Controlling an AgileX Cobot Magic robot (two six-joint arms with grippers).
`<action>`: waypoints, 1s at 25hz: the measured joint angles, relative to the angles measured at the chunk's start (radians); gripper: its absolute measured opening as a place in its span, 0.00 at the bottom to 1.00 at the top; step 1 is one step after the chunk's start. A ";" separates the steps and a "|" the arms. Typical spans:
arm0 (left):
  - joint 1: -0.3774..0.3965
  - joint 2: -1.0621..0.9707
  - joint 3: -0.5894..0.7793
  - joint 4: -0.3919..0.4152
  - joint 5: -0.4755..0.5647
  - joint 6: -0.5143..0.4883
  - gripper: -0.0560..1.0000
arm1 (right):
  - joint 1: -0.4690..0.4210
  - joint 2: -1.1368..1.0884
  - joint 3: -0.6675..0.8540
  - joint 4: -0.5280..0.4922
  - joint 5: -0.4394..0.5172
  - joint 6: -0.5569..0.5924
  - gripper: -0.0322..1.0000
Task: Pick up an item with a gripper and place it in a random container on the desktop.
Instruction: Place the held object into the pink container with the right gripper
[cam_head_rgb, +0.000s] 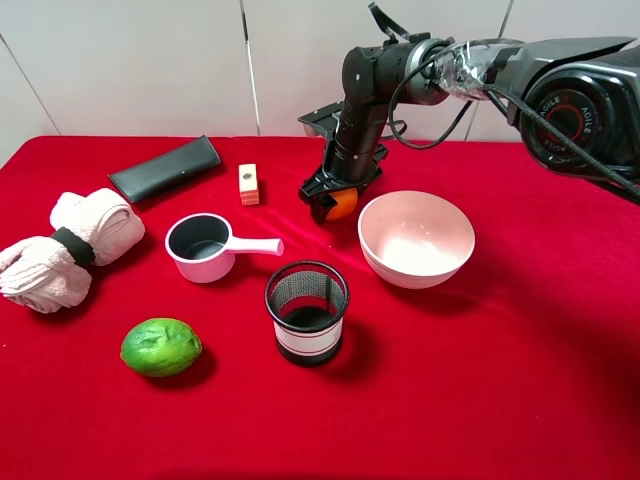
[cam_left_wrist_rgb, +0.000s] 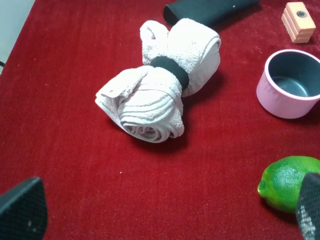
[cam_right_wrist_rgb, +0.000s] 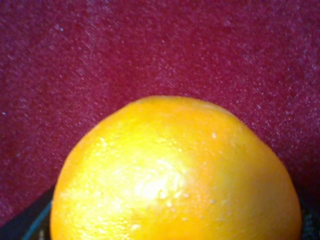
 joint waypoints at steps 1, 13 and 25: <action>0.000 0.000 0.000 0.000 0.000 0.000 0.99 | 0.000 0.000 0.000 0.000 0.000 0.000 0.57; 0.000 0.000 0.000 0.000 0.000 0.000 0.99 | 0.000 -0.040 0.000 -0.018 0.056 0.015 0.57; 0.000 0.000 0.000 0.000 0.000 0.000 0.99 | 0.000 -0.109 0.000 -0.023 0.112 0.045 0.57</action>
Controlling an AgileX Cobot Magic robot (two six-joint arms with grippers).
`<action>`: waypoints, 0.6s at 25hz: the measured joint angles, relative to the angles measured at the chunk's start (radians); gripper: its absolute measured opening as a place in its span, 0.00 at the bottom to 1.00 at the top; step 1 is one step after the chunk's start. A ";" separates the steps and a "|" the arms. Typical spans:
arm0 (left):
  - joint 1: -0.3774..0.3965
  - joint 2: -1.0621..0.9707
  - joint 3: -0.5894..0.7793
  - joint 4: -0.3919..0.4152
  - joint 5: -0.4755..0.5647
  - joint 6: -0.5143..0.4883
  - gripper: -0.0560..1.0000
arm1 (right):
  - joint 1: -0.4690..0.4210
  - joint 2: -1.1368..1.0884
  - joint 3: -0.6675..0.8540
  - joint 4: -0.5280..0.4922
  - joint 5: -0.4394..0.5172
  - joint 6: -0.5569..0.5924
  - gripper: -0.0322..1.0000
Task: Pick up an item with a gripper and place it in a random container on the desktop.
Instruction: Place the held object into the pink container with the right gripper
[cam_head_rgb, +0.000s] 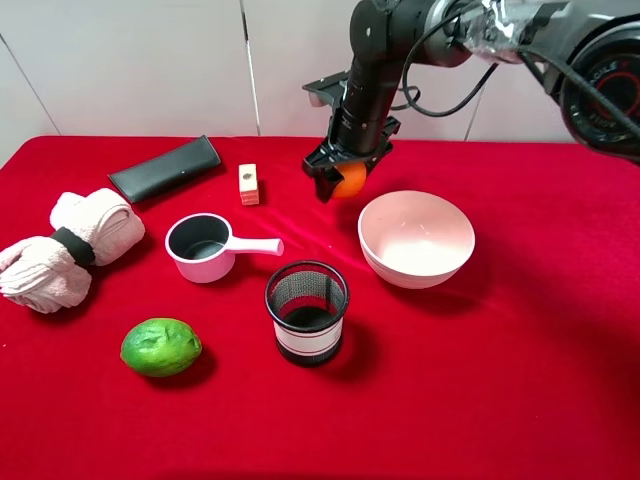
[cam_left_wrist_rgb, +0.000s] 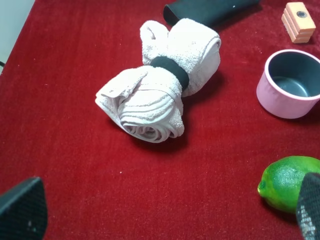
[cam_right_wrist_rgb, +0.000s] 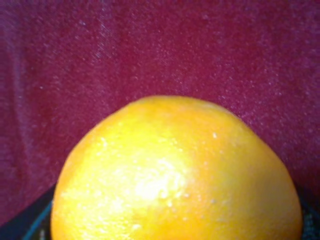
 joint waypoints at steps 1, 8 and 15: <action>0.000 0.000 0.000 0.000 0.000 0.000 0.99 | 0.000 -0.005 0.000 0.000 0.009 0.000 0.57; 0.000 0.000 0.000 0.000 0.000 0.000 0.99 | 0.015 -0.022 0.000 0.000 0.067 0.004 0.57; 0.000 0.000 0.000 0.000 0.000 0.000 0.99 | 0.063 -0.051 0.000 0.000 0.086 0.026 0.57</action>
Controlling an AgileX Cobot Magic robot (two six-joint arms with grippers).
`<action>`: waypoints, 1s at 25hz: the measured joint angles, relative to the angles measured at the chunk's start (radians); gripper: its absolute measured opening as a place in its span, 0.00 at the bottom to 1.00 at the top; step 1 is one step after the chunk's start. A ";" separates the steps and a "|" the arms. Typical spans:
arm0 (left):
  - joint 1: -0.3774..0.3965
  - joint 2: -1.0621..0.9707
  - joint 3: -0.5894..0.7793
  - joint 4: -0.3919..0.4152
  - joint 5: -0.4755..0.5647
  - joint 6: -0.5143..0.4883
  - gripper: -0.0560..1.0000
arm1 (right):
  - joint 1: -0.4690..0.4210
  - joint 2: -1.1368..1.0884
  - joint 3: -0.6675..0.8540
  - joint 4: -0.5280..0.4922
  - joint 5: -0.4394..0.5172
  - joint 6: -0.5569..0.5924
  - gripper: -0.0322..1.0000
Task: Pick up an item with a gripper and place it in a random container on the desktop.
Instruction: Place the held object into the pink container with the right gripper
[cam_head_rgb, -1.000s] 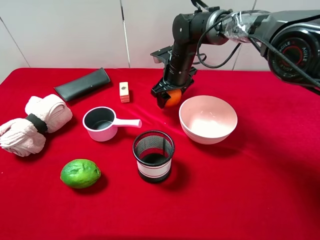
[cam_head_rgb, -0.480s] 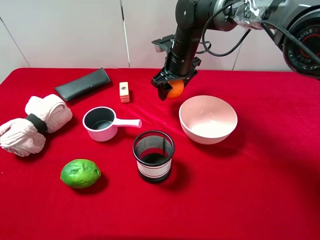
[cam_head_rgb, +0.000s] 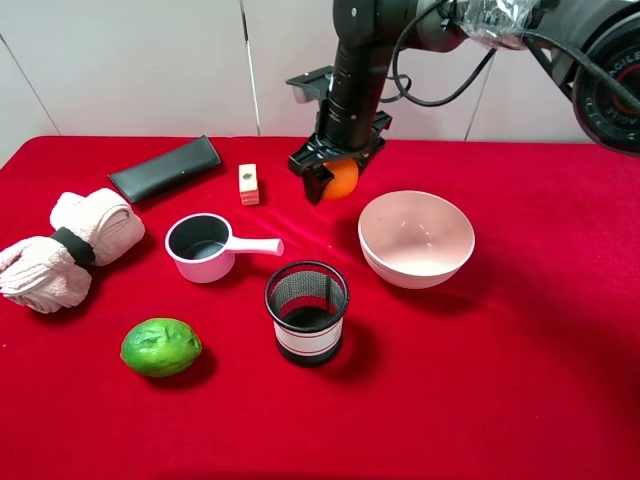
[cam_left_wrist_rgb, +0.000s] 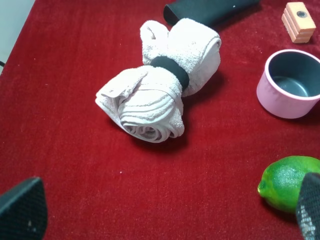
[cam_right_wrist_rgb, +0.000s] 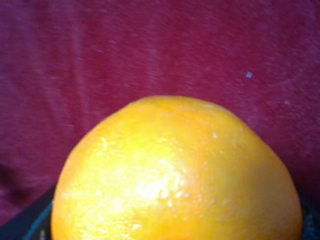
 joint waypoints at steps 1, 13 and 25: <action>0.000 0.000 0.000 0.000 0.000 0.000 0.99 | 0.010 -0.006 0.000 0.000 0.000 0.005 0.57; 0.000 0.000 0.000 0.000 0.000 0.000 0.99 | 0.157 -0.030 -0.036 -0.041 -0.011 0.091 0.57; 0.000 0.000 0.000 0.000 0.000 0.000 0.99 | 0.283 -0.030 -0.087 -0.044 -0.096 0.169 0.57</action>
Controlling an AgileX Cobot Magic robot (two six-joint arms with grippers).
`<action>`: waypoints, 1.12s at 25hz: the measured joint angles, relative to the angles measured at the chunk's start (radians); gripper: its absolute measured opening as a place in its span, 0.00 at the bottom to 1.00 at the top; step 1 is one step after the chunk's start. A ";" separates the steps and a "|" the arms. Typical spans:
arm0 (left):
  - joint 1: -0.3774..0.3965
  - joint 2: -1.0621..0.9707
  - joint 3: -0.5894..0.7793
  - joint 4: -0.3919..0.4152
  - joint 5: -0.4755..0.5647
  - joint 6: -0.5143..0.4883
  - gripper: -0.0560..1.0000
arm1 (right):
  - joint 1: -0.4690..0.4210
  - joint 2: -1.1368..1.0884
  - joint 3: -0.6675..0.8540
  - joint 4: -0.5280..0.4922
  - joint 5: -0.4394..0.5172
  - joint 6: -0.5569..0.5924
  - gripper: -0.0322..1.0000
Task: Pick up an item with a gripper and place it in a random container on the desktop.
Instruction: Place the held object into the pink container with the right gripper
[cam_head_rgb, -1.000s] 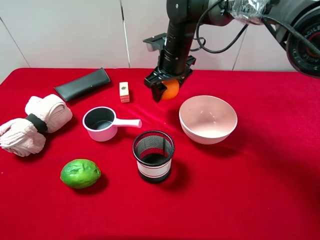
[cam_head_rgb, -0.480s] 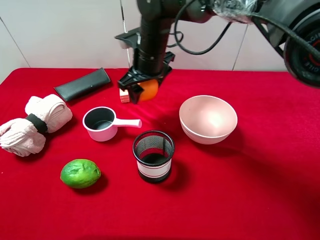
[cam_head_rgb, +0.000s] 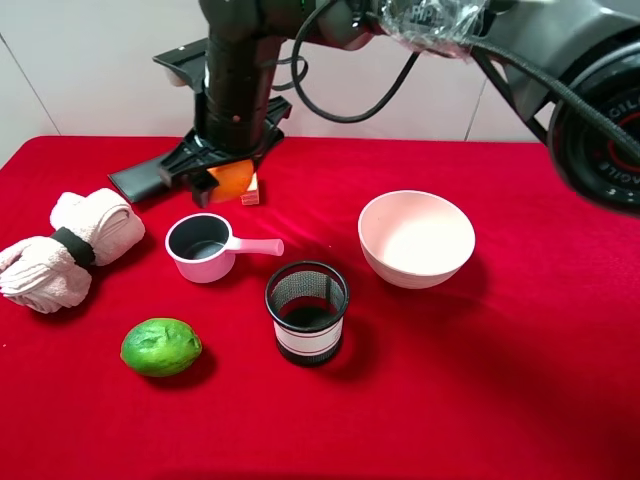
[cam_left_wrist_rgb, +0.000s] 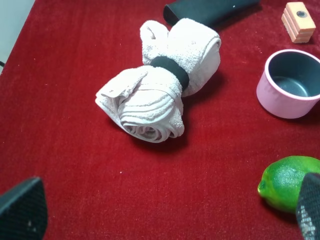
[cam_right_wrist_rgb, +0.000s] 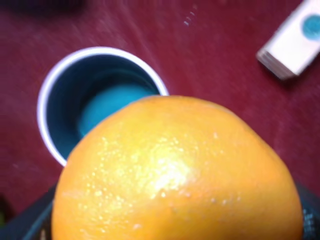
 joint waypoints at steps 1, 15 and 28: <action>0.000 0.000 0.000 0.000 0.000 0.000 0.99 | 0.005 0.000 0.000 0.001 -0.008 0.003 0.57; 0.000 0.000 0.000 0.000 0.000 0.000 0.99 | 0.062 0.044 -0.002 0.061 -0.167 0.027 0.57; 0.000 0.000 0.000 0.000 0.000 0.000 0.99 | 0.065 0.115 -0.002 0.071 -0.205 0.026 0.57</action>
